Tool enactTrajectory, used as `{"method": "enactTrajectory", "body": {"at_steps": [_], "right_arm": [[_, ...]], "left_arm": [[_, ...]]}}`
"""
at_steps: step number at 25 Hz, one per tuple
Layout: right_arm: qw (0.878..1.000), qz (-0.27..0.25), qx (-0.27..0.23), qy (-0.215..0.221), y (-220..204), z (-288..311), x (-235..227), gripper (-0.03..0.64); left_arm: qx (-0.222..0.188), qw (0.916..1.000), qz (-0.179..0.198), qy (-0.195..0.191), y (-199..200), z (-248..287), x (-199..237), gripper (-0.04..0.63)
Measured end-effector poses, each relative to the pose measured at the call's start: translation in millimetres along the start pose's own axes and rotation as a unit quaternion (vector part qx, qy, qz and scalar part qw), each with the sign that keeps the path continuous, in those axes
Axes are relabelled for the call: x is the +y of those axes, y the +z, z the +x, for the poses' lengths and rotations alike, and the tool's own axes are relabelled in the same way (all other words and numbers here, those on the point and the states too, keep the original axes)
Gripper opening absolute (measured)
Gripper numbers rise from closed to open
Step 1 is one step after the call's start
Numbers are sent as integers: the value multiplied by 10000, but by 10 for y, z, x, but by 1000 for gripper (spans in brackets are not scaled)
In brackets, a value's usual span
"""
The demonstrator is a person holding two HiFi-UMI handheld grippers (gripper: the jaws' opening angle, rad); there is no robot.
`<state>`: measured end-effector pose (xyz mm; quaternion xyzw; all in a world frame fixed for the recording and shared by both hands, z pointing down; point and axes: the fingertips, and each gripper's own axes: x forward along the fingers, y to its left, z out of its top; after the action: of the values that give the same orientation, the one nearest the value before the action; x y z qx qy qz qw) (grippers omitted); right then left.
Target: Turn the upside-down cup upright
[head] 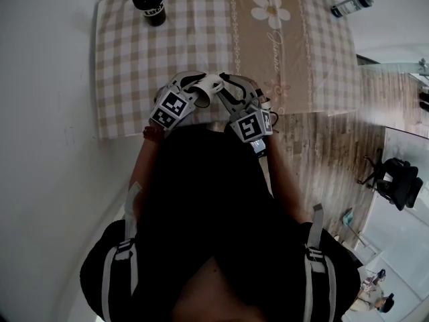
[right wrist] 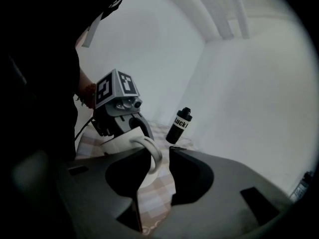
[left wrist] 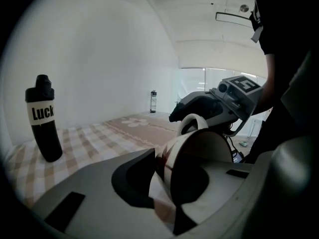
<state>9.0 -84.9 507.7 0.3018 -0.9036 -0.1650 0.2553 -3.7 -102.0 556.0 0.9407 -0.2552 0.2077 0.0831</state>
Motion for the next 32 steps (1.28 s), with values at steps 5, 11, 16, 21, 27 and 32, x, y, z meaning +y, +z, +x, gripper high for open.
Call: {"method": "enactTrajectory", "body": {"at_steps": [5, 11, 16, 21, 27, 32], "right_arm": [[9989, 295, 40, -349, -123, -102, -112, 126], [9088, 4085, -844, -77, -185, -89, -295, 209], [7622, 6158, -1722, 1010, 60, 72, -296, 285], [6397, 7149, -2202, 1765, 313, 180, -290, 365], [5856, 7481, -2412, 1980, 382, 269, -277, 388], [5740, 7460, -2572, 2189, 456, 296, -266, 388]], "left_arm": [[-441, 9944, -663, 689, 80, -112, 358, 41], [-1414, 9813, -882, 960, 452, -385, 594, 38], [-1870, 9749, -456, 1120, 659, -458, 557, 43], [-2254, 9687, 75, 1034, 882, -526, 404, 51], [-2419, 9653, 34, 982, 928, -522, 361, 46], [-2404, 9673, 30, 810, 869, -487, 334, 40]]}}
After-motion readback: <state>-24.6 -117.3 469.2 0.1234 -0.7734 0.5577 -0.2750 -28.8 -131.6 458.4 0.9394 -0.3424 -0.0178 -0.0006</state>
